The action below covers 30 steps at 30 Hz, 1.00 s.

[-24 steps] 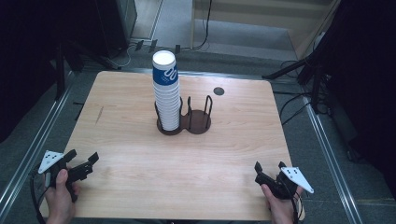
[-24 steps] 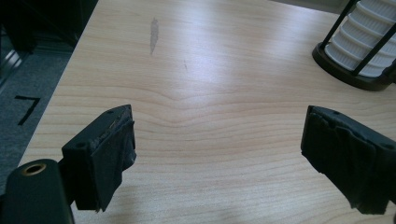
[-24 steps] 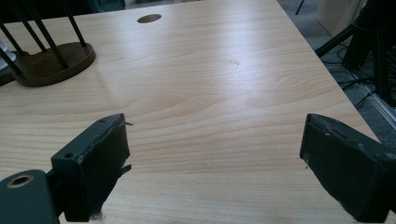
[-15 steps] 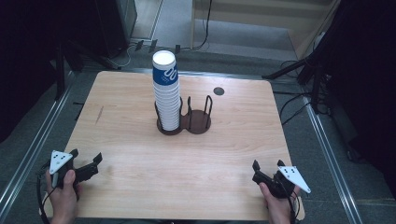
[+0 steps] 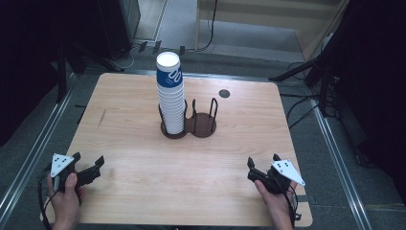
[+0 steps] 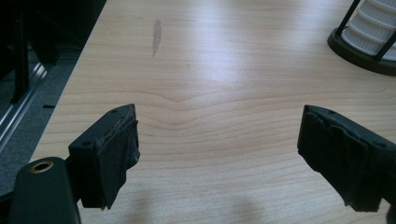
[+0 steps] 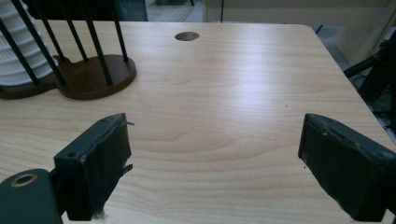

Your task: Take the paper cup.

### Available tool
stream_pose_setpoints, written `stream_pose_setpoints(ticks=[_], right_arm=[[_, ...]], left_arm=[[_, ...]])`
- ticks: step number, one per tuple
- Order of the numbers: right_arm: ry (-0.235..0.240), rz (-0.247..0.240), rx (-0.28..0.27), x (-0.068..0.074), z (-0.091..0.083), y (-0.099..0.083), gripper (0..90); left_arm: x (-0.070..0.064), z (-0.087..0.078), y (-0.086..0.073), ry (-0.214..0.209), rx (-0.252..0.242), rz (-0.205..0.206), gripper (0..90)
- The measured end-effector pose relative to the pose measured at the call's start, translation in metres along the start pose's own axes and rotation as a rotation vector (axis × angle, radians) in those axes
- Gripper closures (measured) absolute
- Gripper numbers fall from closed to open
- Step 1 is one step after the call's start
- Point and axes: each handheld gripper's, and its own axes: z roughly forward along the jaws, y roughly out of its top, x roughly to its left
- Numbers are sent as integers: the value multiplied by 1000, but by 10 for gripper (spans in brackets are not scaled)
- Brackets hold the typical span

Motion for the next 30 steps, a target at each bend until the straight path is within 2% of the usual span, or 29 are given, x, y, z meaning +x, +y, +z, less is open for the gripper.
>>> stream_pose_setpoints(ticks=[4,7,12,15,21,22,25,30], right_arm=[[31,3,1,3,-2,14,89],[53,24,-11,4,-3,23,89],[59,17,-24,8,-3,34,89],[86,-13,-42,18,-3,50,89],[120,-40,-57,33,-1,66,126],[138,-57,-61,42,2,72,127],[160,-82,-71,53,7,79,127],[187,-88,-80,71,20,88,124]], left_arm=[[-1,-1,0,-7,-3,7,133],[-4,0,0,5,2,31,133],[-5,0,0,3,11,45,133],[-4,1,0,-1,18,49,133],[-4,2,1,8,27,41,132],[-4,3,1,1,35,39,132],[-4,3,1,-4,40,44,132],[-6,3,1,-4,45,61,133]])
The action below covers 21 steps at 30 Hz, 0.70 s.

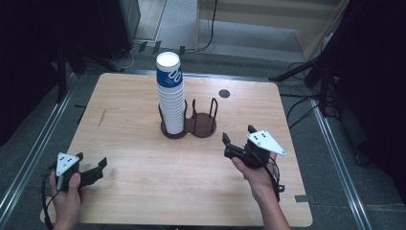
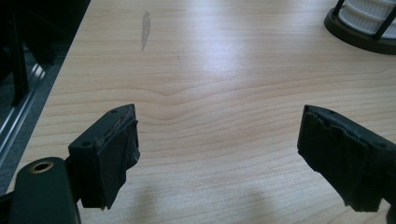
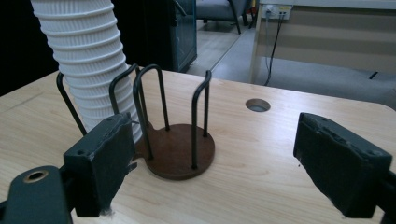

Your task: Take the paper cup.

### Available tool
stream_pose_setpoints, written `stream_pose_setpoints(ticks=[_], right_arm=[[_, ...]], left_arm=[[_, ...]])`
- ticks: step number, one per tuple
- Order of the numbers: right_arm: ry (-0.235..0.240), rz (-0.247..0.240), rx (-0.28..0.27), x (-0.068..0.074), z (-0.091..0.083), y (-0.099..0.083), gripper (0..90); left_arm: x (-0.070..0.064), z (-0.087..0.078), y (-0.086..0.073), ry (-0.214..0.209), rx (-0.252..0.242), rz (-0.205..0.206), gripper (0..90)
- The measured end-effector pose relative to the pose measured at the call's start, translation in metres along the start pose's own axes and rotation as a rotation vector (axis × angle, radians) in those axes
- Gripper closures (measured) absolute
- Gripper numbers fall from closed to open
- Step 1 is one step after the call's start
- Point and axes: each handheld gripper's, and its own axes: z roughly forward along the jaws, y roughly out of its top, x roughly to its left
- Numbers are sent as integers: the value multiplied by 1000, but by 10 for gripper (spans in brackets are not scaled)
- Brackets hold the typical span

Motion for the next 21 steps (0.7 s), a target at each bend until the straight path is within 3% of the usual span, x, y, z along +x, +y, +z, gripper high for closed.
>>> stream_pose_setpoints(ticks=[21], right_arm=[[46,-30,-26,36,34,35,120]], left_arm=[[1,2,1,-21,15,2,133]])
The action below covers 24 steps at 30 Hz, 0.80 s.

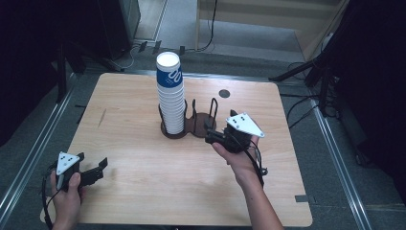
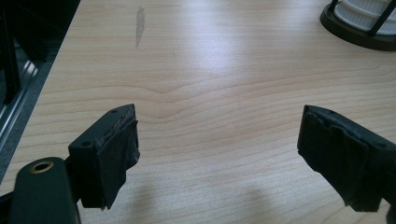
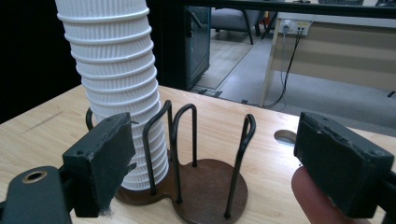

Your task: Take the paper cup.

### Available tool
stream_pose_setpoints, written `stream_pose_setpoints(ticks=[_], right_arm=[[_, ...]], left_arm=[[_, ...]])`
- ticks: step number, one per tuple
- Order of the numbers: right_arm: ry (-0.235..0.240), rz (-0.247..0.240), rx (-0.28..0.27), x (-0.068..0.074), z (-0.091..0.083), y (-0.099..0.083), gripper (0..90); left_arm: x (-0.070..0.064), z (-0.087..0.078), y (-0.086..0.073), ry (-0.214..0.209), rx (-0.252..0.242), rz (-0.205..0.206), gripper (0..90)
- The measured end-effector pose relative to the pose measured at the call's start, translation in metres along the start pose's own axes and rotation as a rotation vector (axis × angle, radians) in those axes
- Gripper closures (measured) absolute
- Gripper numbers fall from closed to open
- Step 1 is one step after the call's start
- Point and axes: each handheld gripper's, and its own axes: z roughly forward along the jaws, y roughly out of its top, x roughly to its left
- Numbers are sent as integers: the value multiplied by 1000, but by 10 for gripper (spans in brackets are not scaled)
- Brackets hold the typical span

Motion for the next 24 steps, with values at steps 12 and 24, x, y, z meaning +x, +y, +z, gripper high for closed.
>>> stream_pose_setpoints(ticks=[12,24], right_arm=[[35,-16,-3,19,19,10,120],[40,-58,25,34,36,27,123]], left_arm=[[-1,0,0,2,-4,5,135],[4,-2,-1,-57,-8,-28,136]])
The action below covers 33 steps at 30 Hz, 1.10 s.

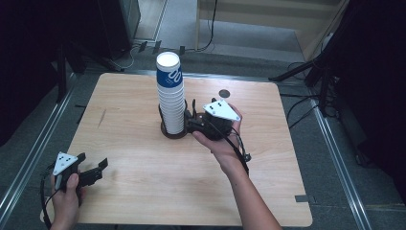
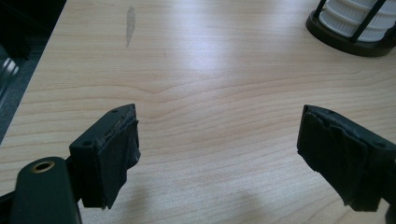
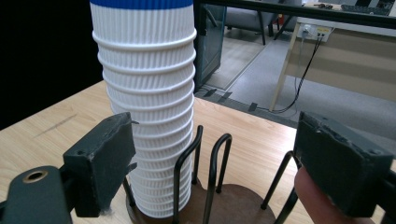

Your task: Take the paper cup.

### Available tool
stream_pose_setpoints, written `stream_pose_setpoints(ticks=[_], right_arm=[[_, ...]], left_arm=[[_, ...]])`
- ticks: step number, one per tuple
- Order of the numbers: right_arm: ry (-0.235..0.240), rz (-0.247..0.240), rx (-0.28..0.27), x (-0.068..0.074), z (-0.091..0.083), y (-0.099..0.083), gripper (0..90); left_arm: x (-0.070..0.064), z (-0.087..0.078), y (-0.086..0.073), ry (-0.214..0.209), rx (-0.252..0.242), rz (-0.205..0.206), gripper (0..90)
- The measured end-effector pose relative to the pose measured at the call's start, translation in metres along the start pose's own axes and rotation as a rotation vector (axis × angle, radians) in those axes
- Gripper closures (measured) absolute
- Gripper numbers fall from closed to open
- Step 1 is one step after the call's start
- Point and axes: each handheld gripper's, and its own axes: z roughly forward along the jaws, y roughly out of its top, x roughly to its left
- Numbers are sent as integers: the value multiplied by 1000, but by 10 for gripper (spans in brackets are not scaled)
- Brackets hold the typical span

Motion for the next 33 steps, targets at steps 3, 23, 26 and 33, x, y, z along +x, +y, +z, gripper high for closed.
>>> stream_pose_setpoints(ticks=[3,23,26,33], right_arm=[[-1,6,-2,-1,2,2,124],[51,62,-60,11,22,22,123],[62,62,-61,13,26,26,122],[71,55,-70,18,32,39,96]], left_arm=[[0,1,0,5,8,0,137],[-9,4,1,34,40,85,139],[-9,4,1,33,32,76,138],[-9,4,1,33,31,77,138]])
